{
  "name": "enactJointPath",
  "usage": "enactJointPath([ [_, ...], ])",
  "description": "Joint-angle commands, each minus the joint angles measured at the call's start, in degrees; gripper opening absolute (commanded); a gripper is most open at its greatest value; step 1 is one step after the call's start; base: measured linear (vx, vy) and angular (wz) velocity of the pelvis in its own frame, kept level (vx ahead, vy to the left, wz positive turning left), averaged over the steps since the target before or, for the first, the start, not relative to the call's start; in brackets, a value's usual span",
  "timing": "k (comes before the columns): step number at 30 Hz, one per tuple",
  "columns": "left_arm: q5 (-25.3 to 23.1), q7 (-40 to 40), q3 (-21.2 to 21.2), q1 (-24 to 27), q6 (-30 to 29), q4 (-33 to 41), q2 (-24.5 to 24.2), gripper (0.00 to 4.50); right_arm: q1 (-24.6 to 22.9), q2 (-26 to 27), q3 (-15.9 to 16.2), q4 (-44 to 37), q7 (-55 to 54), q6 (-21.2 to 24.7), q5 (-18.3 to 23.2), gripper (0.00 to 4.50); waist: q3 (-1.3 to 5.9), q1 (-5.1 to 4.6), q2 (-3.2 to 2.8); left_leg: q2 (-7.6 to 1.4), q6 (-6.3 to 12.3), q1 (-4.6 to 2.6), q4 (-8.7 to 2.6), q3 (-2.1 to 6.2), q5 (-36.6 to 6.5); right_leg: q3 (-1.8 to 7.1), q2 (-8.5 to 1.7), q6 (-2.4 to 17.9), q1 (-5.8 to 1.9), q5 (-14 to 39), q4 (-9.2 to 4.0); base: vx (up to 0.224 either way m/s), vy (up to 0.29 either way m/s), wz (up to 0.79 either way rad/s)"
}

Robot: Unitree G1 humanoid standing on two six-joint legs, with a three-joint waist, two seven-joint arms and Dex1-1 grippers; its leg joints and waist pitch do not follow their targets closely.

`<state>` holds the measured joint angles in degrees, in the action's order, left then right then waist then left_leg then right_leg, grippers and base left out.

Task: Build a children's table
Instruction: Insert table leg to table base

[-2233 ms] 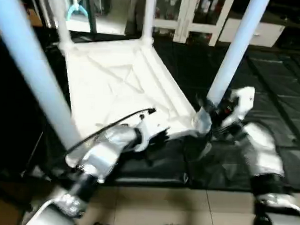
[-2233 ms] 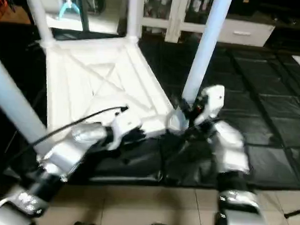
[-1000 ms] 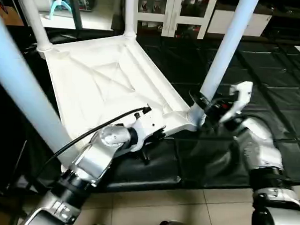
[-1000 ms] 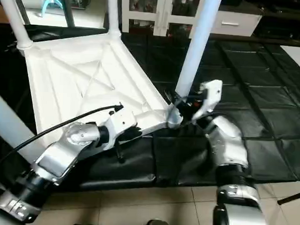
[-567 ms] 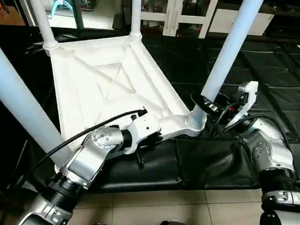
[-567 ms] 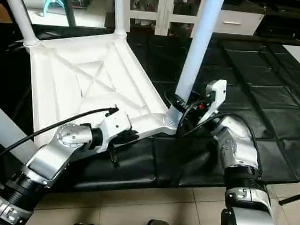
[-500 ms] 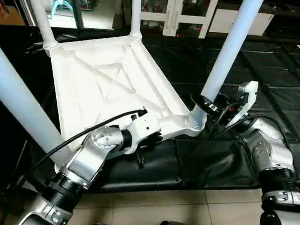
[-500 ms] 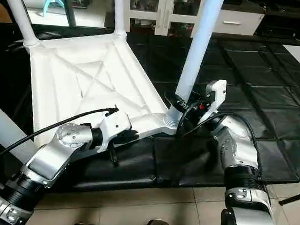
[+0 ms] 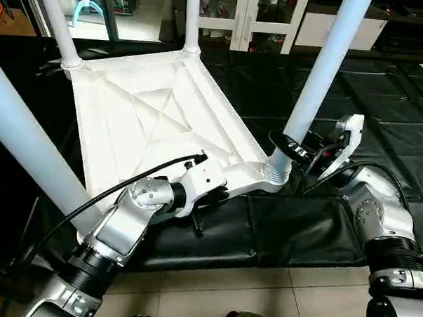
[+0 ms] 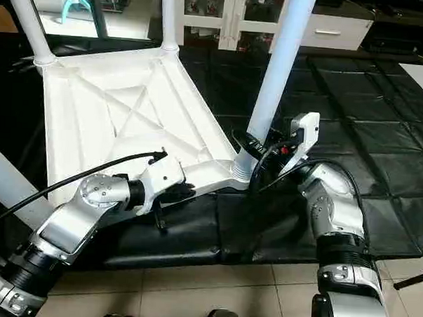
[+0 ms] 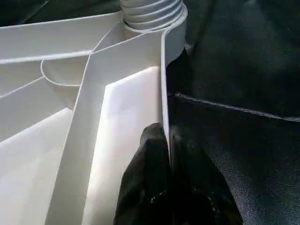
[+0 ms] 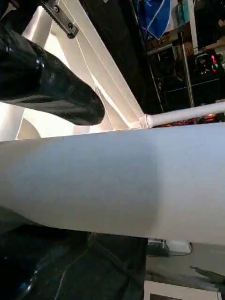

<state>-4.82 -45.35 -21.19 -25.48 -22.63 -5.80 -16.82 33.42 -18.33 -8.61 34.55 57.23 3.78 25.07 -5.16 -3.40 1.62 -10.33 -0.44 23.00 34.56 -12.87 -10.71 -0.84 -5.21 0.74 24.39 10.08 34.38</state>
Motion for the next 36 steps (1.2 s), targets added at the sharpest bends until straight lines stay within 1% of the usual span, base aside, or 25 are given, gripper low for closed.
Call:
enactJointPath([
  [1, 0.4, -1.0, -1.4, 1.6, 0.0, -1.1, -0.5, 0.0, 0.1, -0.6, 1.0, -3.4, 3.5, 2.0, 1.7, 3.05, 4.38, 0.44, 0.45, -2.95, 7.75, -1.66, -3.52, 1.49, -5.4, 1.2, -2.21, 15.9, -2.75, 4.4, -3.17, 0.0, 0.0, 0.0],
  [2, 0.4, -1.0, -1.4, 1.6, 0.0, -1.1, -0.5, 0.0, 0.1, -0.6, 1.0, -3.4, 3.5, 2.0, 1.7, 3.05, 4.41, 0.49, 0.46, -2.94, 8.0, -1.67, -3.52, 1.53, -5.2, 1.17, -2.13, 16.0, -2.86, 4.1, -3.12, 0.0, 0.0, 0.0],
  [3, 1.6, -5.1, -1.7, 2.0, 2.8, 0.1, -2.8, 0.0, -0.5, -3.9, 1.7, -3.3, 7.8, 4.6, 1.5, 3.37, 4.03, 0.49, 1.09, -2.83, 8.28, -1.52, -3.58, 1.49, -5.3, 1.14, -2.08, 15.7, -2.76, 4.6, -3.35, 0.0, 0.0, 0.0],
  [4, 2.5, -8.1, -2.0, 2.3, 4.8, 1.0, -4.5, 0.0, -1.0, -6.3, 2.3, -3.3, 11.1, 6.3, 1.3, 3.44, 4.16, 0.81, 0.72, -2.77, 8.65, -1.62, -3.51, 1.64, -5.8, 1.06, -2.06, 15.6, -3.0, 5.3, -3.22, 0.0, 0.0, 0.0],
  [5, 3.0, -9.9, -2.1, 2.4, 6.1, 1.5, -5.6, 0.0, -1.3, -7.8, 2.8, -3.2, 13.1, 7.3, 1.1, 3.47, 4.01, 1.0, 0.58, -2.93, 8.66, -1.72, -3.58, 1.58, -5.8, 1.12, -2.12, 15.4, -2.8, 5.4, -3.24, 0.0, 0.0, 0.0],
  [6, 3.2, -10.8, -2.2, 2.4, 6.7, 1.7, -6.1, 0.0, -1.4, -8.5, 2.9, -3.0, 13.8, 7.3, 0.9, 3.47, 4.07, 1.09, 0.62, -2.93, 8.63, -1.84, -3.52, 1.51, -5.6, 1.11, -2.06, 15.5, -2.74, 5.1, -3.16, 0.0, 0.0, 0.0],
  [7, 3.2, -10.8, -2.2, 2.4, 6.7, 1.7, -6.2, 0.0, -1.4, -8.5, 2.9, -2.9, 13.7, 7.0, 0.8, 3.69, 4.02, 1.08, 0.61, -3.0, 8.57, -1.85, -3.54, 1.43, -5.6, 1.15, -2.06, 15.7, -2.59, 4.8, -3.09, 0.0, 0.0, 0.0],
  [8, 3.2, -10.8, -2.2, 2.4, 6.7, 1.7, -6.2, 0.0, -1.3, -8.5, 2.9, -2.8, 13.7, 6.9, 0.7, 3.69, 3.98, 1.07, 0.53, -3.07, 8.31, -1.9, -3.55, 1.43, -5.6, 1.22, -2.14, 15.8, -2.49, 4.8, -3.08, 0.0, 0.0, 0.0],
  [9, 3.2, -10.9, -2.1, 2.4, 6.8, 1.7, -6.3, 0.0, -1.3, -8.5, 2.9, -2.7, 13.7, 6.9, 0.7, 3.88, 3.97, 1.12, 0.55, -3.1, 8.07, -1.96, -3.54, 1.4, -5.8, 1.22, -2.15, 15.9, -2.42, 5.1, -3.13, 0.0, 0.0, 0.0],
  [10, 3.2, -11.0, -2.1, 2.4, 6.8, 1.7, -6.3, 0.0, -1.3, -8.6, 3.0, -2.6, 13.7, 6.7, 0.4, 3.88, 4.0, 1.27, 0.53, -3.12, 7.66, -2.07, -3.55, 1.39, -5.9, 1.23, -2.16, 15.9, -2.43, 5.4, -3.12, 0.0, 0.0, 0.0],
  [12, 3.3, -11.1, -2.1, 2.3, 6.8, 1.8, -6.4, 0.0, -1.5, -8.8, 3.6, -2.7, 13.2, 5.1, -1.0, 4.07, 4.02, 1.48, 0.53, -3.16, 7.34, -2.1, -3.57, 1.39, -5.7, 1.23, -2.14, 15.9, -2.42, 5.3, -3.05, 0.0, 0.0, 0.0],
  [13, 3.3, -11.2, -2.2, 2.3, 6.8, 1.8, -6.5, 0.0, -1.6, -8.9, 3.8, -3.0, 13.5, 5.2, -1.0, 4.18, 4.06, 1.77, 0.47, -3.11, 7.02, -2.18, -3.53, 1.33, -5.5, 1.23, -2.09, 15.9, -2.4, 4.9, -2.99, 0.0, 0.0, 0.0],
  [14, 3.4, -11.4, -2.2, 2.3, 7.1, 1.7, -6.6, 0.0, -1.7, -9.1, 4.0, -3.3, 14.0, 5.6, -0.9, 4.18, 4.08, 1.96, 0.5, -3.07, 7.06, -2.19, -3.51, 1.29, -5.4, 1.29, -2.09, 15.9, -2.46, 4.5, -2.96, 0.0, 0.0, 0.0],
  [15, 3.5, -11.5, -2.2, 2.2, 7.3, 1.5, -6.8, 0.0, -1.9, -9.3, 4.2, -3.6, 14.7, 6.1, -0.7, 4.18, 4.06, 2.1, 0.36, -3.06, 7.04, -2.2, -3.52, 1.3, -5.3, 1.3, -2.1, 15.9, -2.46, 4.2, -2.94, 0.0, 0.0, 0.0],
  [17, 3.7, -12.0, -2.2, 2.0, 8.1, 1.1, -7.2, 0.0, -2.3, -10.2, 5.0, -4.4, 16.9, 6.0, -1.0, 4.18, 4.14, 2.25, 0.5, -3.02, 7.37, -2.05, -3.47, 1.35, -4.8, 1.27, -2.07, 15.9, -2.64, 3.2, -2.77, 0.0, 0.0, 0.0],
  [18, 3.7, -12.2, -2.2, 2.0, 8.2, 1.0, -7.2, 0.0, -2.4, -10.2, 4.9, -4.3, 17.0, 5.7, -1.3, 4.18, 4.18, 2.28, 0.36, -3.01, 7.44, -2.04, -3.45, 1.37, -4.7, 1.27, -2.09, 16.0, -2.68, 2.9, -2.73, 0.0, 0.0, 0.0],
  [23, 3.6, -12.4, -2.1, 2.0, 8.4, 0.9, -7.2, 0.0, -2.1, -10.3, 4.3, -3.0, 16.7, 5.2, -1.6, 4.18, 4.19, 2.17, 0.51, -3.0, 7.42, -2.03, -3.37, 1.33, -4.8, 1.29, -2.13, 16.3, -2.69, 3.1, -2.75, 0.0, 0.0, 0.0],
  [25, 3.5, -12.4, -2.1, 2.0, 8.4, 0.7, -7.3, 0.0, -1.7, -10.5, 3.8, -2.2, 16.4, 5.1, -1.3, 4.18, 4.16, 2.21, 0.47, -3.02, 7.35, -2.05, -3.4, 1.35, -4.8, 1.27, -2.13, 16.2, -2.66, 3.4, -2.75, 0.0, 0.0, 0.0],
  [26, 3.5, -12.4, -2.2, 2.0, 8.5, 0.7, -7.3, 0.0, -1.6, -10.7, 3.7, -2.0, 16.5, 5.3, -1.2, 4.03, 4.2, 2.18, 0.49, -3.02, 7.31, -2.04, -3.38, 1.37, -4.7, 1.24, -2.07, 16.2, -2.69, 3.3, -2.71, 0.0, 0.0, 0.0],
  [29, 3.5, -12.5, -2.1, 2.0, 8.6, 0.6, -7.3, 0.0, -1.5, -10.9, 3.5, -1.8, 16.8, 5.8, -0.8, 3.9, 4.22, 2.2, 0.44, -3.01, 7.37, -2.07, -3.35, 1.35, -4.6, 1.24, -2.06, 16.3, -2.71, 2.9, -2.68, 0.0, 0.0, 0.0],
  [32, 3.5, -12.7, -2.1, 2.0, 8.8, 0.4, -7.3, 0.0, -1.6, -11.1, 3.6, -1.8, 17.7, 7.1, -0.5, 3.59, 4.21, 2.21, 0.5, -2.96, 7.61, -1.99, -3.31, 1.36, -4.5, 1.24, -2.07, 16.4, -2.77, 2.7, -2.65, 0.0, 0.0, 0.0],
  [33, 3.5, -12.7, -2.1, 2.0, 8.8, 0.4, -7.3, 0.0, -1.7, -11.1, 3.7, -1.8, 17.9, 7.4, -0.4, 3.59, 4.21, 2.21, 0.45, -2.98, 7.61, -1.99, -3.3, 1.37, -4.6, 1.24, -2.08, 16.4, -2.74, 3.0, -2.68, 0.0, 0.0, 0.0],
  [34, 3.5, -12.7, -2.1, 2.0, 8.8, 0.3, -7.3, 0.0, -1.8, -11.1, 3.8, -1.9, 18.0, 7.7, -0.4, 3.44, 4.21, 2.22, 0.46, -2.98, 7.54, -2.0, -3.3, 1.37, -4.7, 1.23, -2.07, 16.4, -2.75, 3.1, -2.67, 0.0, 0.0, 0.0],
  [35, 3.5, -12.7, -2.1, 1.9, 8.8, 0.3, -7.2, 0.0, -1.9, -11.0, 3.9, -1.9, 18.0, 7.7, -0.4, 3.44, 4.26, 2.24, 0.5, -2.99, 7.48, -2.0, -3.26, 1.37, -4.8, 1.24, -2.08, 16.4, -2.75, 3.2, -2.65, 0.0, 0.0, 0.0],
  [36, 3.5, -12.7, -2.1, 1.9, 8.8, 0.3, -7.2, 0.0, -2.0, -10.9, 4.0, -2.0, 18.0, 7.9, -0.5, 3.28, 4.24, 2.23, 0.5, -2.99, 7.43, -1.98, -3.26, 1.37, -4.9, 1.25, -2.11, 16.4, -2.74, 3.4, -2.69, 0.0, 0.0, 0.0],
])
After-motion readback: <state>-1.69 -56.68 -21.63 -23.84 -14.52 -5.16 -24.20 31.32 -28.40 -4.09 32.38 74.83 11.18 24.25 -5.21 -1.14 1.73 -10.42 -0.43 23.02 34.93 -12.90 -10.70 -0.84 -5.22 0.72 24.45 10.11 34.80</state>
